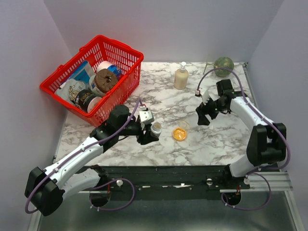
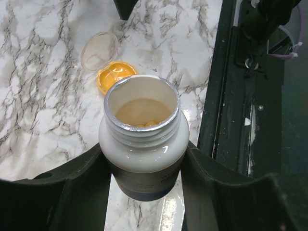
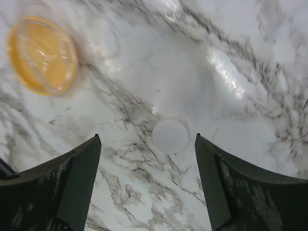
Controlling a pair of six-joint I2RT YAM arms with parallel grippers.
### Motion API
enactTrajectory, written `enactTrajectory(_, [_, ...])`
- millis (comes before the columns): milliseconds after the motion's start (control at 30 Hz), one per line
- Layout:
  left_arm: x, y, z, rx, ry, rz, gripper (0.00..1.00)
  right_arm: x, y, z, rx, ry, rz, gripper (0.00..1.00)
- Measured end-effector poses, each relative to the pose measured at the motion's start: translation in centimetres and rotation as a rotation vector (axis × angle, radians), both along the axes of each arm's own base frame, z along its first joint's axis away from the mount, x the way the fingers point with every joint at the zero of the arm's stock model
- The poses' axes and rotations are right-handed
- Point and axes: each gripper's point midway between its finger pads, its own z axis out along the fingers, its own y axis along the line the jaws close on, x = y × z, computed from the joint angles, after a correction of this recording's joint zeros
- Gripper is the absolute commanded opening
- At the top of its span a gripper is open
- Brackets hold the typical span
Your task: Sort the pills into containers
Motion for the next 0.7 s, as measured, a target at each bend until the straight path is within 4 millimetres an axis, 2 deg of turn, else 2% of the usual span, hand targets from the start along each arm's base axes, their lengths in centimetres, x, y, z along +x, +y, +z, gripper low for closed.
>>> enactTrajectory(100, [-0.3, -0.6, 0.5, -0.032, 0.017, -0.028, 0.00, -0.2, 3.3, 5.7, 0.158, -0.123, 0.219, 1.00])
enactTrajectory(167, [-0.5, -1.0, 0.6, -0.049, 0.036, -0.049, 0.00, -1.6, 6.4, 10.1, 0.292, -0.262, 0.443, 1.00])
enactTrajectory(233, [-0.6, -1.3, 0.5, -0.058, 0.060, -0.064, 0.00, -5.0, 9.7, 13.7, 0.443, -0.374, 0.662, 1.00])
enactTrajectory(333, [-0.8, -1.7, 0.0, -0.061, 0.107, -0.081, 0.00, -9.5, 14.0, 16.9, 0.586, -0.435, 0.892, 1.00])
enactTrajectory(467, [-1.2, -2.0, 0.0, -0.070, 0.139, -0.102, 0.00, -12.2, 18.6, 19.3, 0.685, -0.443, 1.084, 1.00])
enactTrajectory(567, [-1.4, -2.1, 0.3, -0.080, 0.142, -0.113, 0.00, -13.2, 20.0, 19.5, 0.699, -0.419, 1.125, 1.00])
enactTrajectory(700, [-1.7, -2.3, 0.6, -0.093, 0.145, -0.127, 0.00, -13.5, 21.2, 19.2, 0.695, -0.392, 1.139, 0.97])
